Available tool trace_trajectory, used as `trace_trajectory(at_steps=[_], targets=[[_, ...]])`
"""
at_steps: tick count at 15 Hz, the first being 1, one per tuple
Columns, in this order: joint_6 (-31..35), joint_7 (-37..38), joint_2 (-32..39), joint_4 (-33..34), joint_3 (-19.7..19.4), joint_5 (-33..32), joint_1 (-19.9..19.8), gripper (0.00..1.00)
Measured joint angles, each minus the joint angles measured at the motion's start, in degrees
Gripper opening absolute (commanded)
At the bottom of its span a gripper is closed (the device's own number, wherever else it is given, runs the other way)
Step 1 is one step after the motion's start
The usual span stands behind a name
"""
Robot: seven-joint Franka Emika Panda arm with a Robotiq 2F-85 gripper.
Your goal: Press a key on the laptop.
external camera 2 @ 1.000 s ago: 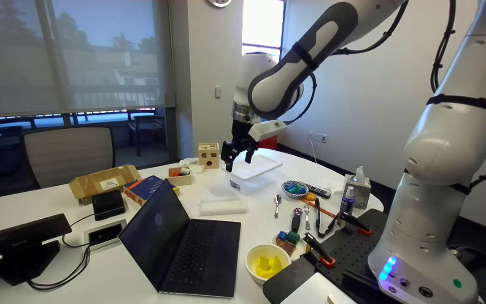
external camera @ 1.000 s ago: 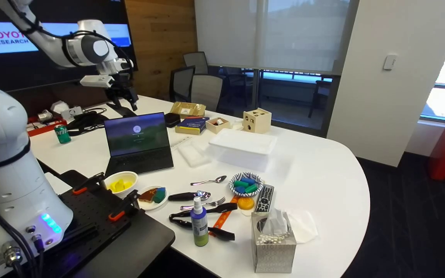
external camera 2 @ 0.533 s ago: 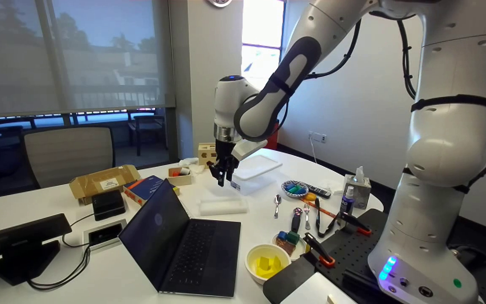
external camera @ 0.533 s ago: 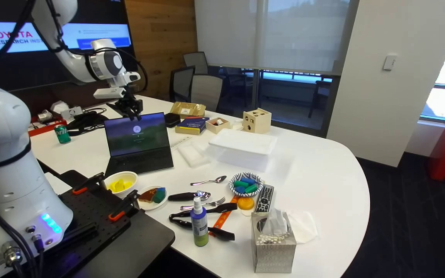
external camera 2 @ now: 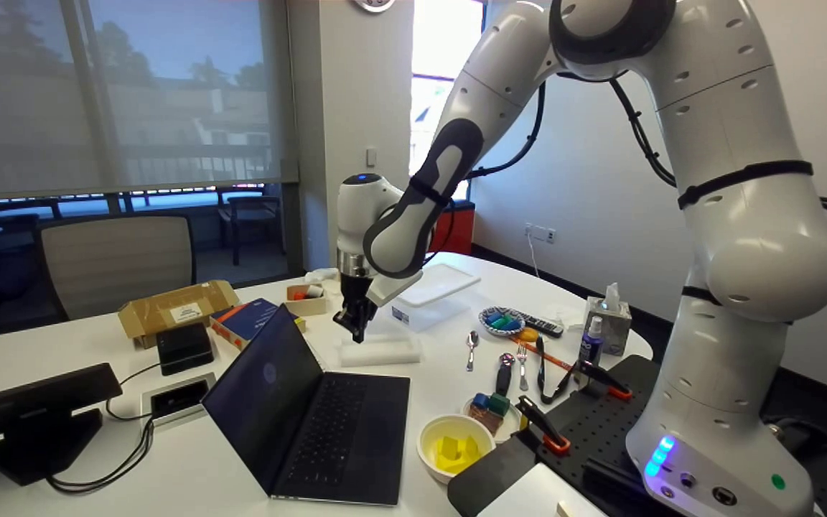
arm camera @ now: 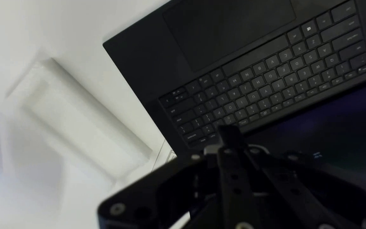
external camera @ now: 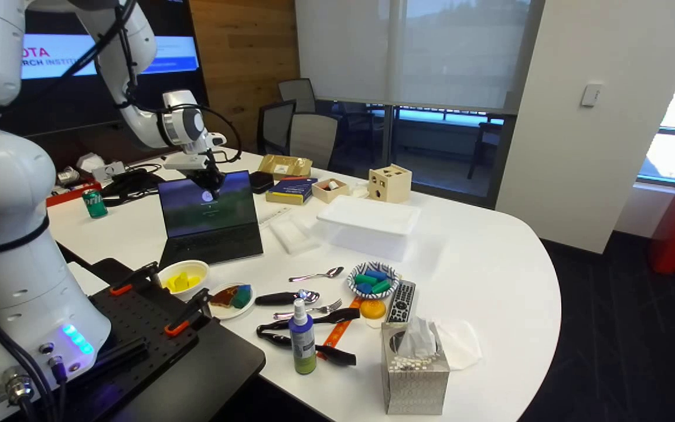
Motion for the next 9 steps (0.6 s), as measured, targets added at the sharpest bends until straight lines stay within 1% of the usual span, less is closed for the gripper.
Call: trace_trajectory(at_steps=[3,9], targets=[[1.2,-3.4,5.3,4.5,-1.0,1.9,0.6,0.0],[1.5,-9.4,13.7,11.7,-1.0,6.8,0.5,0.0]])
